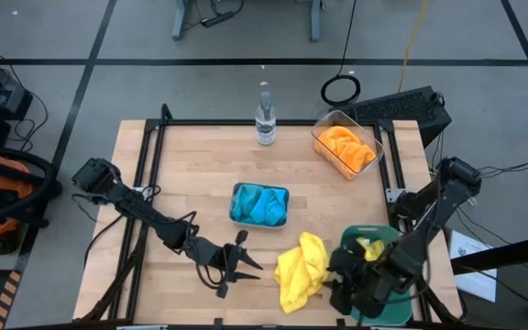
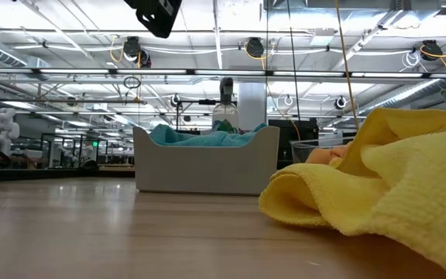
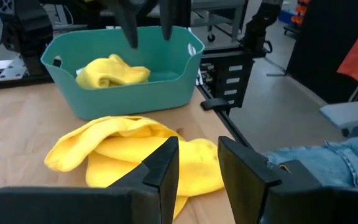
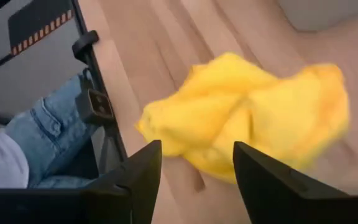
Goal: Sort microfiber towel by color & place in baskets
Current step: Put the yellow towel in the blue container
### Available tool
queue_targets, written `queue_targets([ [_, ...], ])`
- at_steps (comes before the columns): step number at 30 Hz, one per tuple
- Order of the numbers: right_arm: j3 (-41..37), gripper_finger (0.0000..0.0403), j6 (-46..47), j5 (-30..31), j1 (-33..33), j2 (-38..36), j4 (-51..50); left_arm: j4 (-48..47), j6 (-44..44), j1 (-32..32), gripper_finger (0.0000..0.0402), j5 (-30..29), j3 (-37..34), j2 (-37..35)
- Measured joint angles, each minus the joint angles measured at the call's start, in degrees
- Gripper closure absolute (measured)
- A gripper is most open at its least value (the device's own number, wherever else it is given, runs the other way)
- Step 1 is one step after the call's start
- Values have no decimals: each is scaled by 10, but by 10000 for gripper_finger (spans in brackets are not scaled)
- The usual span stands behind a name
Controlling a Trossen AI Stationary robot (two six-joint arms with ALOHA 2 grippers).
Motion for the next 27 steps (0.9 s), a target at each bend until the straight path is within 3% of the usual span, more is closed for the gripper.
queue_targets([
  [2,0,209,-23,-8,-18,17,28,3,-13,0,283,-4,0,1],
  [6,0,185,-60,-94,-60,68,55,2,-14,-6,283,-5,0,2],
  [15,-1,96,-99,-250,-150,164,59,1,-29,-20,283,-21,0,2],
  [20,-1,64,-120,-264,-178,166,46,1,-29,-23,283,-23,0,2],
  [27,-1,63,-143,-252,-196,184,13,0,-29,-23,283,-23,0,2],
])
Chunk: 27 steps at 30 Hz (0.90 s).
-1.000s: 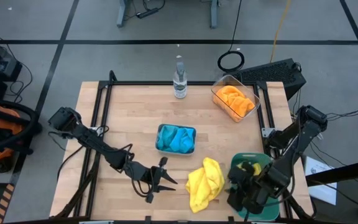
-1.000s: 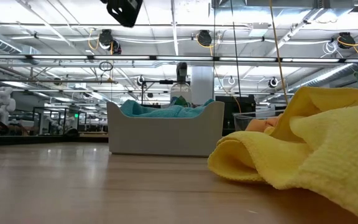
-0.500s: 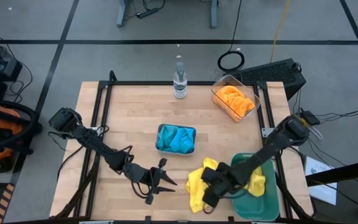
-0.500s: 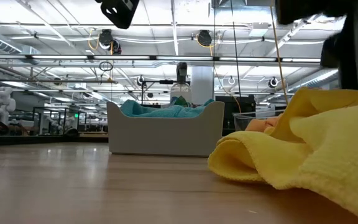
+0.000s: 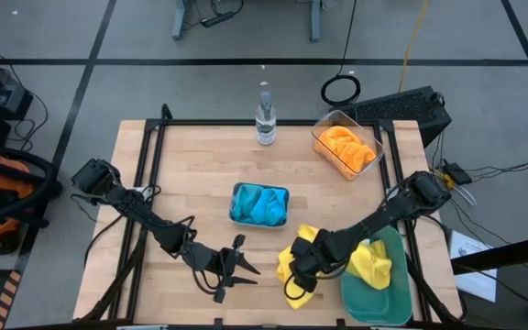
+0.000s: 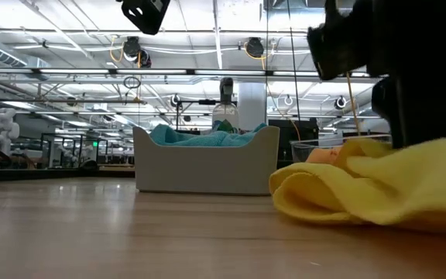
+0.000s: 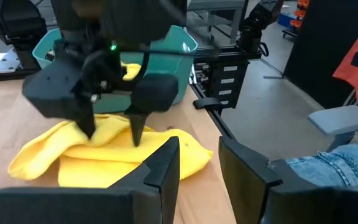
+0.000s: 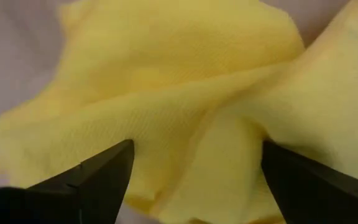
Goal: Sort microfiber towel by color & place in baskets
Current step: Put the yellow towel in the blue container
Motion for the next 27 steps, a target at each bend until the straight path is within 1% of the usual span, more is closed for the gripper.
queue_targets([
  [5,0,68,-7,-3,-7,37,1,-6,0,0,283,0,0,0],
  [7,1,79,-16,-11,-7,50,11,-7,0,0,283,0,0,0],
  [9,2,98,-22,-20,-7,57,12,-10,0,0,283,0,0,0],
  [12,3,141,-22,-22,-7,62,10,-13,3,0,283,0,0,0],
  [14,3,178,-22,-24,-7,61,11,-16,5,0,283,0,0,0],
  [19,22,289,-41,-37,-6,62,10,-19,6,0,283,0,0,0],
  [23,63,379,-92,-38,-1,64,6,-20,6,0,283,0,0,0],
  [24,79,389,-106,-38,1,64,-3,-20,6,0,283,0,0,0],
  [25,98,390,-117,-37,4,64,-15,-20,6,0,283,0,0,0],
  [27,144,381,-134,-36,12,64,-57,-17,6,0,283,-1,0,0],
])
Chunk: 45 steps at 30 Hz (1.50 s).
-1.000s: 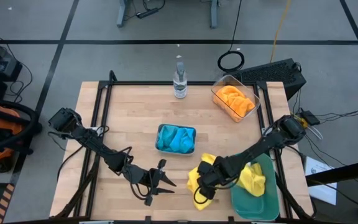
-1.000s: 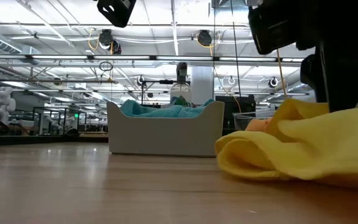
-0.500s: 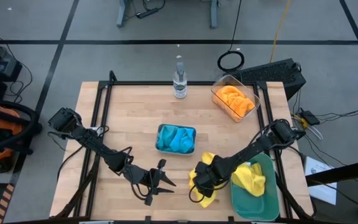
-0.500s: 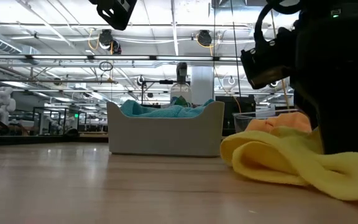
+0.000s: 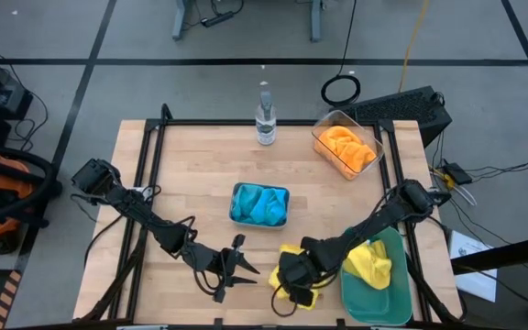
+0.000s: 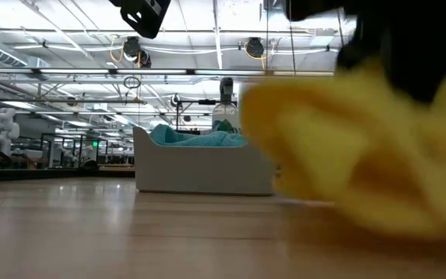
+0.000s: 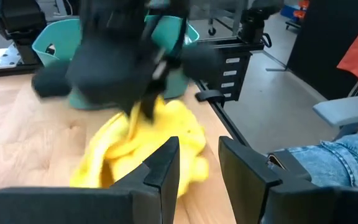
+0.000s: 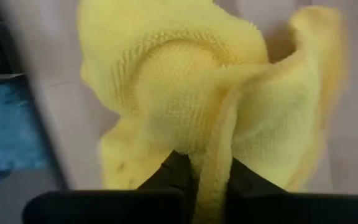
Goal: Sort microfiber towel by color & place in baskets
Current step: Put the yellow towel in the blue container
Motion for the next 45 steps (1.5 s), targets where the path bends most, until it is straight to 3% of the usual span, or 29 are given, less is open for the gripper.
queue_targets([
  [4,112,382,-32,33,27,-1,-101,8,0,0,283,-15,0,0],
  [9,214,397,-149,175,80,-3,-137,57,40,-3,283,-7,0,0],
  [15,231,392,-282,357,136,-4,-92,160,114,-25,283,5,0,0],
  [19,224,391,-266,421,144,-4,-98,230,134,-45,282,4,0,0],
  [22,223,390,-236,425,143,-4,-109,275,196,-69,264,-1,0,0],
  [26,223,390,-209,427,134,-4,-109,303,264,-86,203,-57,0,0],
  [30,223,390,-215,427,125,-4,-94,291,265,-72,123,-144,0,0],
  [33,220,390,-226,427,116,-4,-73,274,264,-56,80,-146,0,7],
  [38,201,390,-228,424,99,-4,-64,273,247,-35,64,-109,0,25],
  [45,182,390,-227,423,96,-4,-40,199,235,-3,74,-94,0,34],
])
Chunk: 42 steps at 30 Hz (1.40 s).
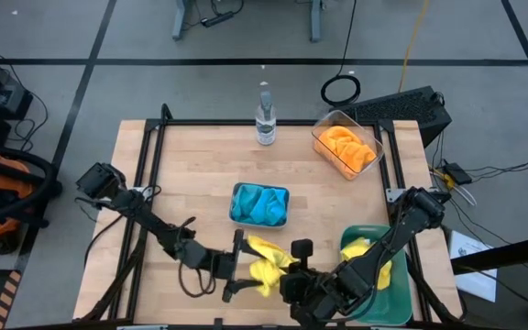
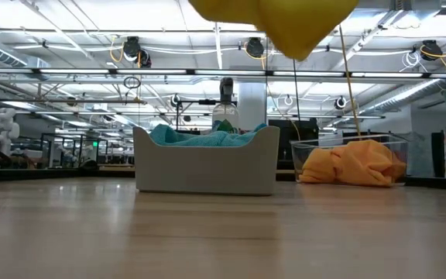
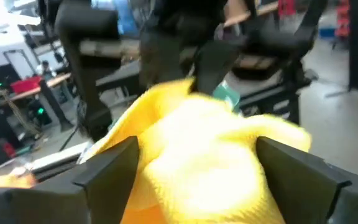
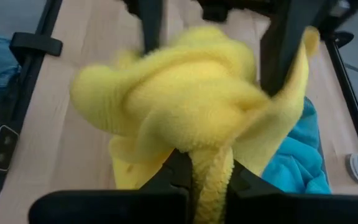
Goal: Sort microfiber towel by color & place in baskets
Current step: Put the yellow towel in the blue container
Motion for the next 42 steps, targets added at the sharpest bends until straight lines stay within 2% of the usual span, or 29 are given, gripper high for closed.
queue_targets([
  [4,0,390,0,0,1,0,2,-22,-1,17,108,30,0,0],
  [8,0,389,0,0,1,0,7,-19,0,21,170,83,0,0],
  [14,0,388,-24,0,1,0,41,-22,0,21,310,88,0,0],
  [17,0,374,-36,-1,4,0,54,-16,0,23,380,88,0,0],
  [20,0,342,-23,-17,8,0,57,-2,7,23,383,86,0,0],
  [24,0,278,34,-40,15,0,49,29,32,15,385,81,0,0],
  [29,0,201,84,-99,29,0,47,72,35,8,389,81,0,0],
  [32,0,167,107,-105,34,-1,42,73,35,6,390,80,0,0],
  [37,0,135,139,-97,38,-7,34,72,34,6,391,81,0,0],
  [42,0,129,113,-67,31,-8,46,72,34,7,391,63,0,0],
])
